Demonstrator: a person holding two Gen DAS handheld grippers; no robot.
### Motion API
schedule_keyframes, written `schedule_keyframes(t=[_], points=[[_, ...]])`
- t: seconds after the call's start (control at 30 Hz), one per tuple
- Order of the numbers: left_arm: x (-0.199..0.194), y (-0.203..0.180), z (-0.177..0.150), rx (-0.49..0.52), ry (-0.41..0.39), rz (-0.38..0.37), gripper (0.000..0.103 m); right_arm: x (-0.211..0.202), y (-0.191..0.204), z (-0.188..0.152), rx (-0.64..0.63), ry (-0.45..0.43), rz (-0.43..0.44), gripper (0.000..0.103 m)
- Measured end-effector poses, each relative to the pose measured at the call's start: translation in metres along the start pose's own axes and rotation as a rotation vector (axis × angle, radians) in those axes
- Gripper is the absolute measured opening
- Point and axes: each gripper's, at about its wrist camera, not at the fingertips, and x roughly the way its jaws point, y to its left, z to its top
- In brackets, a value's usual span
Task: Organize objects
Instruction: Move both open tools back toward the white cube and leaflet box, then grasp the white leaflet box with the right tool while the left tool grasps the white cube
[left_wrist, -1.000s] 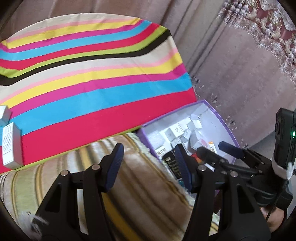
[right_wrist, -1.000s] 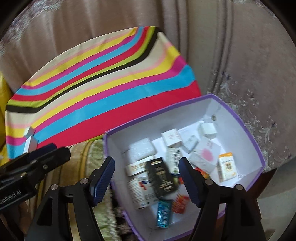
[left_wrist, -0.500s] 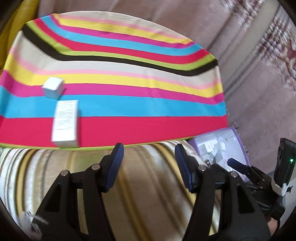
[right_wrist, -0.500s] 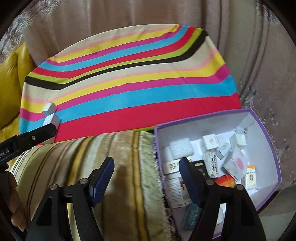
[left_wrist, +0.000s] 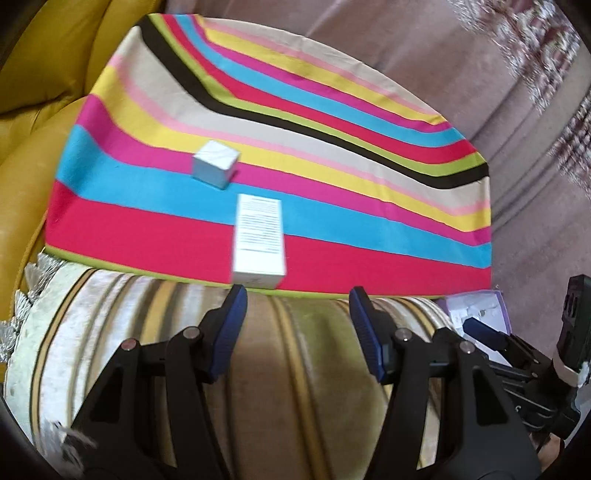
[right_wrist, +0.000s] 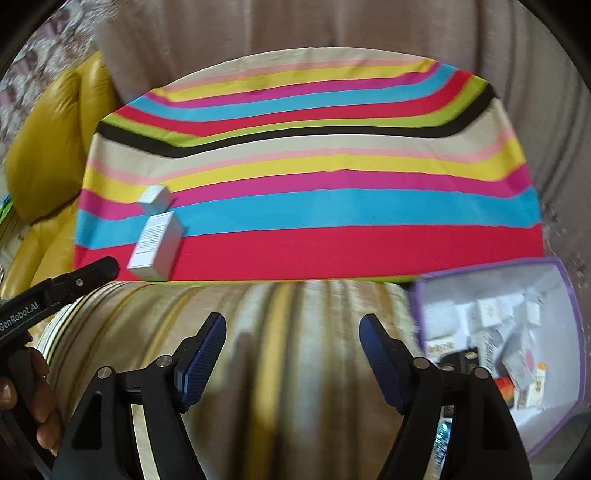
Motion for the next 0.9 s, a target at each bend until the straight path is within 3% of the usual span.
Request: schedule_keyframes(t=[0.3, 0.9], points=[[-0.003, 0.039, 0.008, -0.065, -0.008, 0.059, 0.061, 0.025, 0.058, 0.016, -0.094, 0.038, 0.091, 0.076], [0.0, 0.09, 0.025, -0.128, -0.019, 0.104, 0.061, 0.078, 0.135, 0.046, -0.202, 0.123, 0.136, 0.076]])
